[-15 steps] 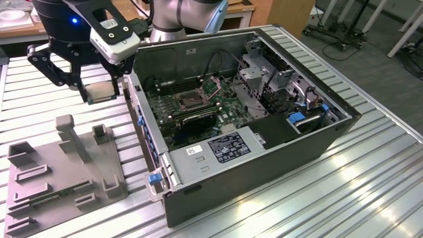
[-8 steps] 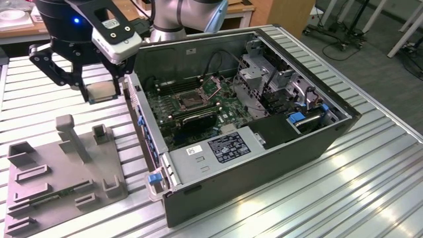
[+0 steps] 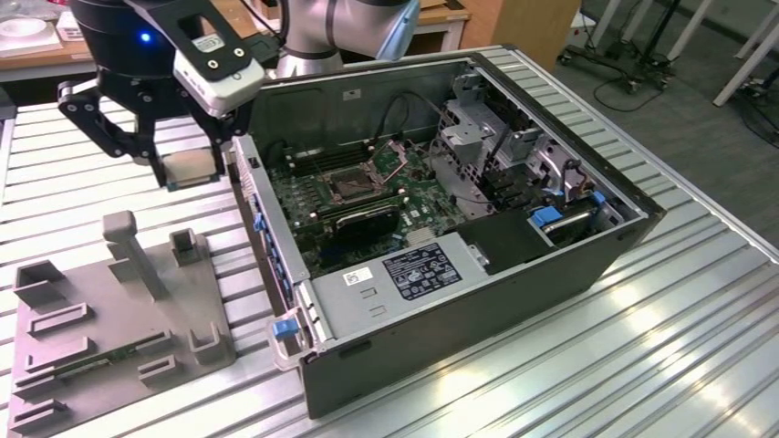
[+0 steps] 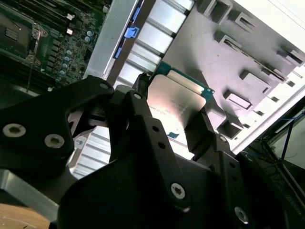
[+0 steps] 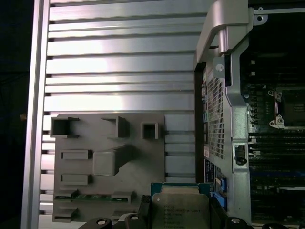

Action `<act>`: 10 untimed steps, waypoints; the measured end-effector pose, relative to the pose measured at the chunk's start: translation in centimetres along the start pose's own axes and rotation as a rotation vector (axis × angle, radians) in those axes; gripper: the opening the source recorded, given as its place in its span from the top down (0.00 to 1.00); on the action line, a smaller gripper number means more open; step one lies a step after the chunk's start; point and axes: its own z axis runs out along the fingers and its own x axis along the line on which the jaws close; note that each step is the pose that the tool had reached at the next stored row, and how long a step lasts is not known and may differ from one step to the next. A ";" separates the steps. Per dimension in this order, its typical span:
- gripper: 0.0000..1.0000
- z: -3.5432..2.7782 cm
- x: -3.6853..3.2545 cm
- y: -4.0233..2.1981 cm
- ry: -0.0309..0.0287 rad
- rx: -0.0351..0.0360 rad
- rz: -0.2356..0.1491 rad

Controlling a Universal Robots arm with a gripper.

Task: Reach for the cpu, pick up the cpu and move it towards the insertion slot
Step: 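Pick up the cpu and move it towards the insertion slot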

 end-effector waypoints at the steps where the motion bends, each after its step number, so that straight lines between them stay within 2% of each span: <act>1: 0.45 0.00 -0.04 0.00 0.0001 0.0000 0.000; 10: 0.45 0.00 -0.36 0.00 0.0000 0.0000 0.000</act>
